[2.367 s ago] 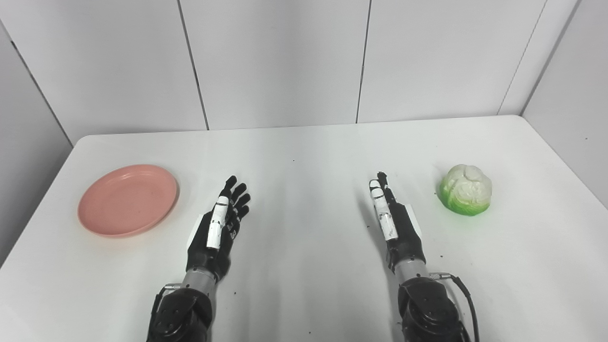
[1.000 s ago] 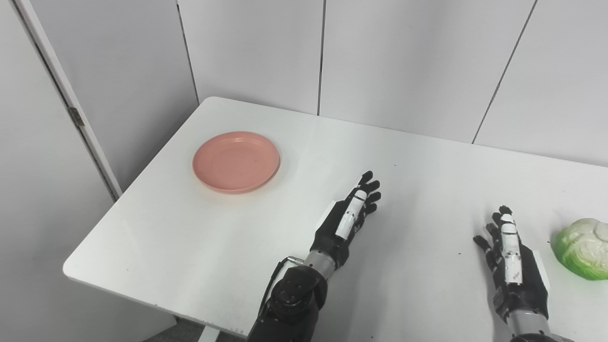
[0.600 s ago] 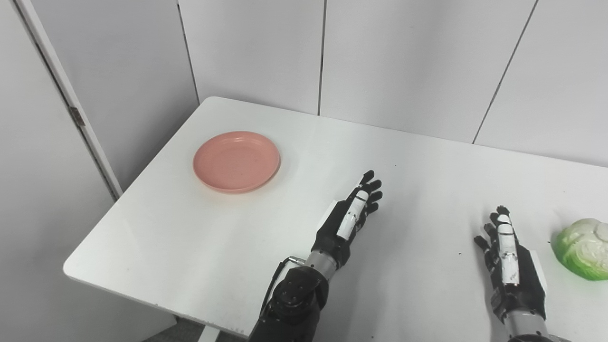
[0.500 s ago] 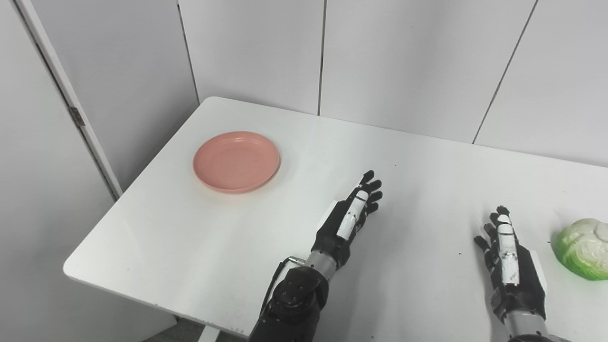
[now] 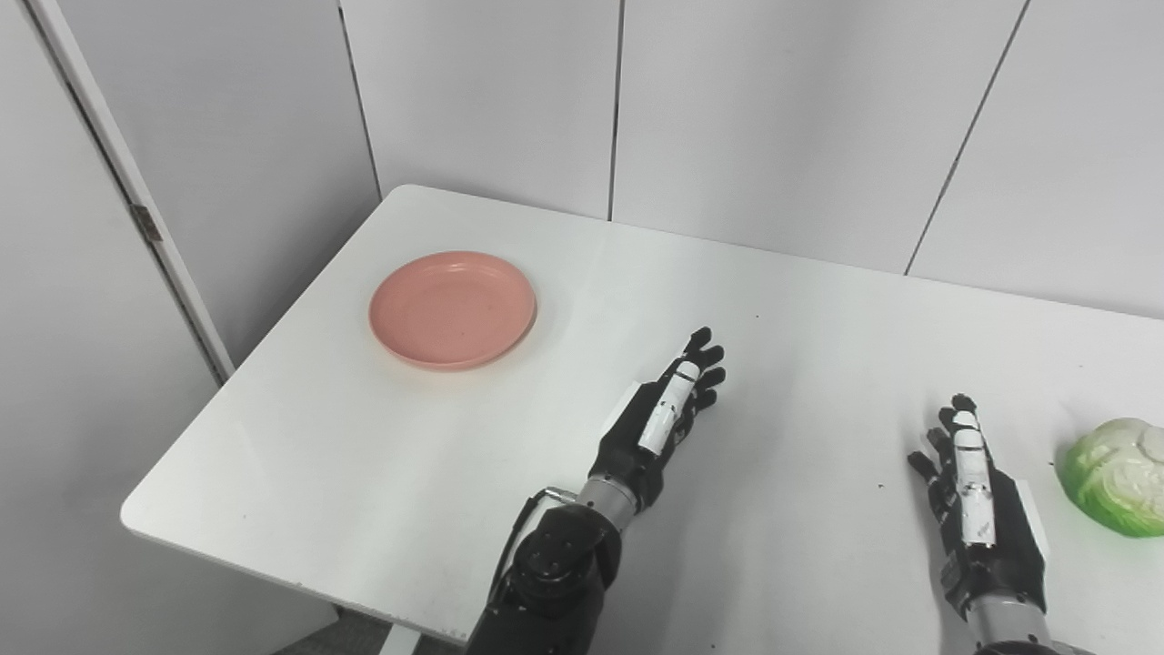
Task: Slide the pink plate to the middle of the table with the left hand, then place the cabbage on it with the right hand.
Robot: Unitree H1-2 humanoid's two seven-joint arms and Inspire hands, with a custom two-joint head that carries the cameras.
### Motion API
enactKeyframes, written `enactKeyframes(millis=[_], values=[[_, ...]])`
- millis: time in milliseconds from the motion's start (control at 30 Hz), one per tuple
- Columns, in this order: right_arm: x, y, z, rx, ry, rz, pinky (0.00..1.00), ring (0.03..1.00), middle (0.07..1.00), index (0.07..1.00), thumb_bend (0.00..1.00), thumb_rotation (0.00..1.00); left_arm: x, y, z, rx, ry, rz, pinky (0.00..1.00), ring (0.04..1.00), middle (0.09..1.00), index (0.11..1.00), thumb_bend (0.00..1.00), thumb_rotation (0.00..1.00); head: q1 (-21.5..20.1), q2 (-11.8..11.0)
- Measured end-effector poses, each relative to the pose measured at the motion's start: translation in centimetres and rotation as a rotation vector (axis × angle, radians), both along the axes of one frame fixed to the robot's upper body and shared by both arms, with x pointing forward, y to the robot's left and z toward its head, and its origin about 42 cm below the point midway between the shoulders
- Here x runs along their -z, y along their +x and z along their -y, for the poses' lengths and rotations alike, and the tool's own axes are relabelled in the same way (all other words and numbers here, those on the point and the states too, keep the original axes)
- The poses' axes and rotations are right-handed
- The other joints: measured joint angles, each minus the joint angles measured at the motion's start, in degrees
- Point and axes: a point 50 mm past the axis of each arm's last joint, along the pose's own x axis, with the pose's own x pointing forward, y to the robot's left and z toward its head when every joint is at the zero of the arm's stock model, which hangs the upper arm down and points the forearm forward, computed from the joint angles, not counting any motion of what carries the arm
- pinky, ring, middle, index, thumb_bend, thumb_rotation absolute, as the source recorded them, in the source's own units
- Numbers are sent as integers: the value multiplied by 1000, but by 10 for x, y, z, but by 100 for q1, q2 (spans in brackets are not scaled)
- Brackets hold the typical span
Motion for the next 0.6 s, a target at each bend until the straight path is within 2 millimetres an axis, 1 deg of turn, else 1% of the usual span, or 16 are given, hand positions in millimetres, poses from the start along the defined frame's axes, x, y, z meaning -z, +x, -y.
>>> enactKeyframes(millis=[100, 267, 400, 600], values=[[0, 0, 1, 1, -3, 0, 1000, 1000, 1000, 1000, 140, 1000, -9, -1, -9, -21, 4, 29, 945, 938, 957, 956, 449, 1000, 9, 44], [0, -2, 1, 0, -2, -1, 1000, 1000, 1000, 1000, 157, 1000, -43, -5, -16, -33, -8, 129, 955, 938, 954, 951, 449, 1000, 88, 79], [0, -2, 3, -2, -6, -2, 1000, 1000, 1000, 1000, 149, 1000, -62, -6, -22, -58, -25, 186, 952, 943, 958, 952, 430, 1000, 149, 140], [-1, -2, 4, -2, -8, -10, 1000, 1000, 1000, 1000, 129, 1000, -97, -4, -43, -126, -57, 297, 951, 945, 957, 951, 419, 1000, 264, 176]])
